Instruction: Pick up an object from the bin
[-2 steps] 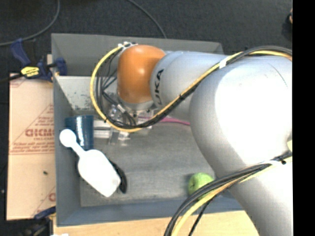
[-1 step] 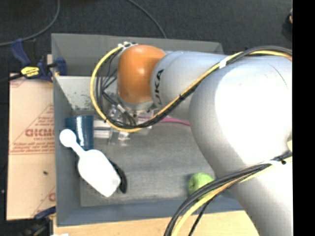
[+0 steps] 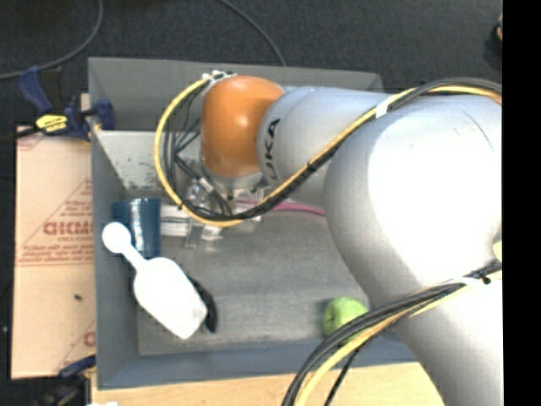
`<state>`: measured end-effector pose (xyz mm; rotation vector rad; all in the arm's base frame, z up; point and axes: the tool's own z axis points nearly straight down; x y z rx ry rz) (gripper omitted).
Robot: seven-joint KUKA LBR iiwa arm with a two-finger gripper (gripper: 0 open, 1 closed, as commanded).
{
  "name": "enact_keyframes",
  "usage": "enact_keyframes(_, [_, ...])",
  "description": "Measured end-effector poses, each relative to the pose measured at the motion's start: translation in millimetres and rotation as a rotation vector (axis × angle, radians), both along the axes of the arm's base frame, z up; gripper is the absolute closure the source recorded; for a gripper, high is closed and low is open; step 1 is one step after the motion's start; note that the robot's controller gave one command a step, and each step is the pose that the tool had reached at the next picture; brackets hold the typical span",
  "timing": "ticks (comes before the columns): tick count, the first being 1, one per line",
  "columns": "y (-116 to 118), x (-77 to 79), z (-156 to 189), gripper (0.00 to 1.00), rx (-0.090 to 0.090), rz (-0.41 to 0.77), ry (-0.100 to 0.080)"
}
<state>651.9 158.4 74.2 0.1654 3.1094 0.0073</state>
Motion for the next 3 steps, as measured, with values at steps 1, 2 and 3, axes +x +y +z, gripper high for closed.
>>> enact_keyframes(1, [18.4, -2.4, -0.1, 1.00, -0.005, -0.022, -0.005])
enact_keyframes(2, [-7.4, 4.7, -3.2, 1.00, 0.001, -0.039, -0.003])
enact_keyframes(3, [7.5, -7.6, 76.5, 1.00, -0.003, -0.061, -0.001])
